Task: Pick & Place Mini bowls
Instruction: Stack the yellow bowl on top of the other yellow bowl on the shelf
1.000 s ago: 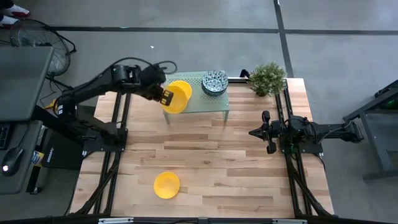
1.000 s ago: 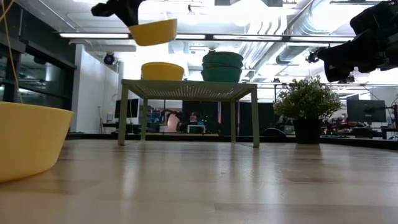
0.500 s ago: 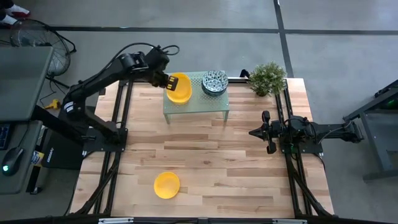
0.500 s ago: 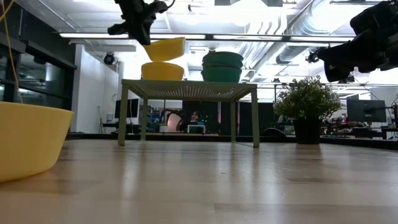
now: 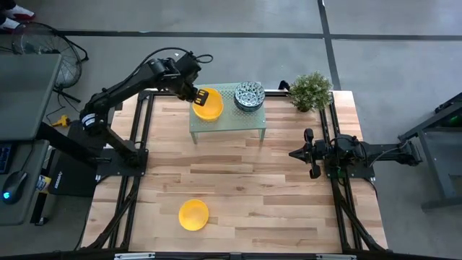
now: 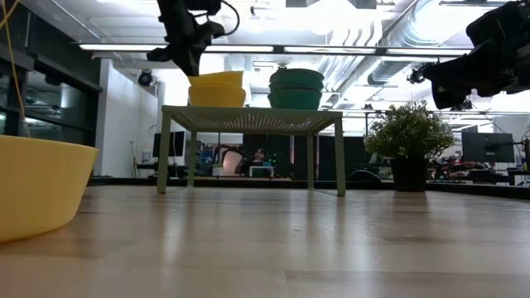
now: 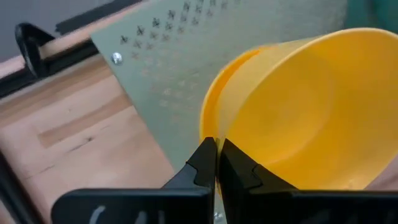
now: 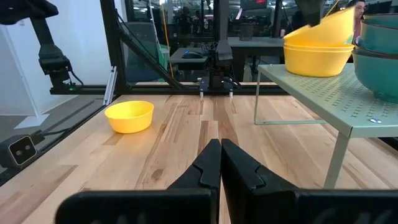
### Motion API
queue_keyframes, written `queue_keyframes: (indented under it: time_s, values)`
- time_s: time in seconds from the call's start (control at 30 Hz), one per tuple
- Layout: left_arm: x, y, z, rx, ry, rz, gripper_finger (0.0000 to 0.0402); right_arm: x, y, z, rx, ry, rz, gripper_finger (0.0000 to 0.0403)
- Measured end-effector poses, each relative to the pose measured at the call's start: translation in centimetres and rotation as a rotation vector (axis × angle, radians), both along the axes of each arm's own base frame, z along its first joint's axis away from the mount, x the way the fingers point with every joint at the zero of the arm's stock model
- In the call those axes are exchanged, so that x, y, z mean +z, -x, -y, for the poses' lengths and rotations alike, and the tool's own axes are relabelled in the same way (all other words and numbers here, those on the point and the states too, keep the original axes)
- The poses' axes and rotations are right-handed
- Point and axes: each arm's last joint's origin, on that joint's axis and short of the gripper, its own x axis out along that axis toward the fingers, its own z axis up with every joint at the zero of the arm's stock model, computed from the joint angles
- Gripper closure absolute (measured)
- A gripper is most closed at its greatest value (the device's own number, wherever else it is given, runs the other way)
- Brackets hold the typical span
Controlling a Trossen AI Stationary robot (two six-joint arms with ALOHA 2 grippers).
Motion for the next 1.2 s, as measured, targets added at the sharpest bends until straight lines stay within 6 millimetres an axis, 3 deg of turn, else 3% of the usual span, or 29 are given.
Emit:
queue_keyframes:
  time_s: [0.3, 0.9, 1.2]
  values:
    - [-0.1, 0.4, -0.2, -0.022, 0.004, -0.027, 0.0396, 0.0, 0.0, 0.0, 0.0, 0.0, 0.0, 0.0402]
    - [0.2, 0.0, -0.5, -0.111, -0.091, -0.024, 0.0313, 0.0, 0.0, 0.0, 0.0, 0.0, 0.0, 0.0402]
    - [3.4, 0.5, -0.7, -0.196, -0.32, -0.096, 0.03, 0.0, 0.0, 0.0, 0.0, 0.0, 0.0, 0.0402]
